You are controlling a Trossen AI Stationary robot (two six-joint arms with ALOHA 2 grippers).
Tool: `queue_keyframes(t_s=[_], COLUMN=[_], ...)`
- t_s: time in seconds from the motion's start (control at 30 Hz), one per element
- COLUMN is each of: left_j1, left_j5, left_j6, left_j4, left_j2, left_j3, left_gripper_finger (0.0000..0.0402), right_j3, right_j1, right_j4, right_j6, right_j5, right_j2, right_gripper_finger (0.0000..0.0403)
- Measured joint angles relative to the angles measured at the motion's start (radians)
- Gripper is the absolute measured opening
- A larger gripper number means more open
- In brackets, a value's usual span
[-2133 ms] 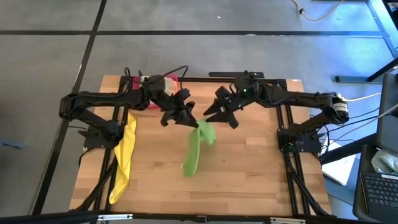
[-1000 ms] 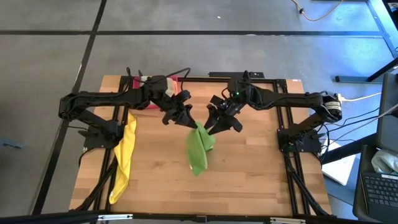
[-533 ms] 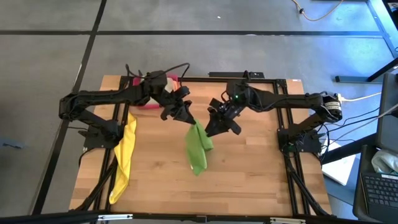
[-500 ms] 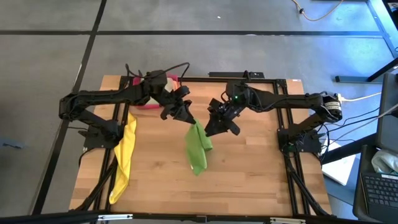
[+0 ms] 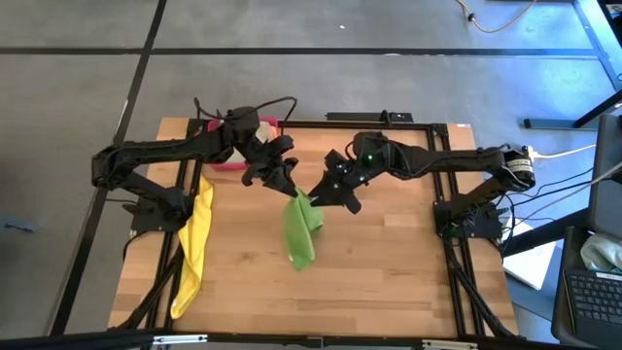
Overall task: Fold microfiber towels
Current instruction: Fold the green microfiber towel
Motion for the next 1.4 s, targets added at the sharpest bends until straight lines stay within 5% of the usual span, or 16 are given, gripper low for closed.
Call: queue_keyframes(t_s=[0.2, 0.4, 0.7, 0.9, 1.13, 1.4], left_j1=[0.01, 0.019, 0.028, 0.013, -0.008, -0.025], left_j5=[0.003, 0.013, -0.006, -0.023, -0.097, -0.355], left_j6=[0.033, 0.033, 0.022, -0.047, -0.066, 0.277], left_j4=[-0.003, 0.003, -0.029, -0.027, 0.001, 0.004], left_j2=[-0.017, -0.043, -0.067, -0.068, -0.094, -0.177], left_j3=[-0.001, 0.0, 0.001, 0.001, 0.001, 0.002], left_gripper_finger=[0.0, 0.0, 0.0, 0.0, 0.0, 0.0], right_j3=[0.0, 0.0, 0.0, 0.0, 0.0, 0.0], right_j1=[0.046, 0.057, 0.053, 0.006, -0.038, -0.047], right_j4=[-0.008, 0.001, 0.077, -0.076, -0.187, -0.136], right_j6=[0.025, 0.025, 0.023, -0.052, -0.014, 0.122], right_j5=[0.083, 0.127, -0.053, -0.119, -0.198, -0.358], right_j2=[0.0, 0.0, -0.006, -0.006, -0.005, 0.002], right_gripper_finger=[0.0182, 0.0116, 0.0006, 0.0047, 0.0142, 0.0202])
